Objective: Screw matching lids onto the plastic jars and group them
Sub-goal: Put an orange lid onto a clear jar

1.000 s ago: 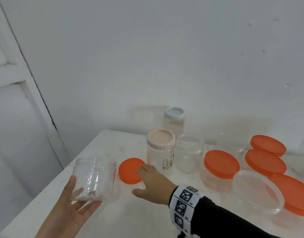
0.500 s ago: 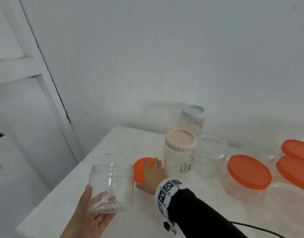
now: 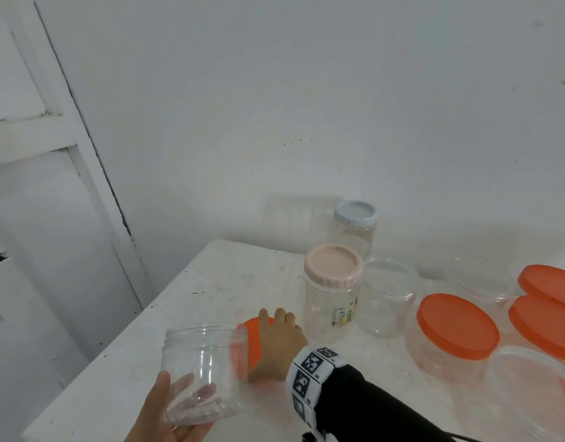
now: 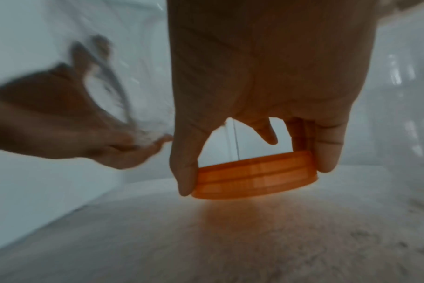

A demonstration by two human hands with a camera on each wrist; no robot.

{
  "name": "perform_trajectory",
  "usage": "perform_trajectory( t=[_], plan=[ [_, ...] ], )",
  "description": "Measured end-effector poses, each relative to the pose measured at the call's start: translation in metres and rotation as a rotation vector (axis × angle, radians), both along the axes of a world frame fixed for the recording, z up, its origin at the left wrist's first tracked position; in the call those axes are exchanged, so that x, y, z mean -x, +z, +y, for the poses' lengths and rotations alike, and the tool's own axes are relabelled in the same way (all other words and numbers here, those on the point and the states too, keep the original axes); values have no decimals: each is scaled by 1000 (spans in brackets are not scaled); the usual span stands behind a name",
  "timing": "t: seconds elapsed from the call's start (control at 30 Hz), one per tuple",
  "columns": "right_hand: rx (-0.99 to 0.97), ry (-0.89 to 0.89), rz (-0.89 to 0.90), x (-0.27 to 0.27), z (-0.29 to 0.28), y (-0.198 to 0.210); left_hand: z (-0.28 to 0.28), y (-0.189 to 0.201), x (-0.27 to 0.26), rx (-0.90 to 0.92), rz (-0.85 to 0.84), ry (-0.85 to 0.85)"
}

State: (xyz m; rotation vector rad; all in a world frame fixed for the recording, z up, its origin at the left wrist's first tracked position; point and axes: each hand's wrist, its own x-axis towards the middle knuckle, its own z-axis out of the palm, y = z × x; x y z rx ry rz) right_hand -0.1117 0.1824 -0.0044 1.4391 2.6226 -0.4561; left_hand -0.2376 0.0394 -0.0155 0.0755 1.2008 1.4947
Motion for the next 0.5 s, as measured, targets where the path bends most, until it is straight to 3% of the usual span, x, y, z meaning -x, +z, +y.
perform_trajectory(
  t=[0.13, 0.33, 0.5],
  plan=[
    [57, 163, 78, -43, -27, 12, 2, 5, -8, -4, 66, -51],
    [116, 81, 107, -123, -41, 25, 10, 2, -17, 14, 300, -185],
    [17, 39, 81, -180, -46, 41, 8, 7, -42, -84, 554, -345]
  ],
)
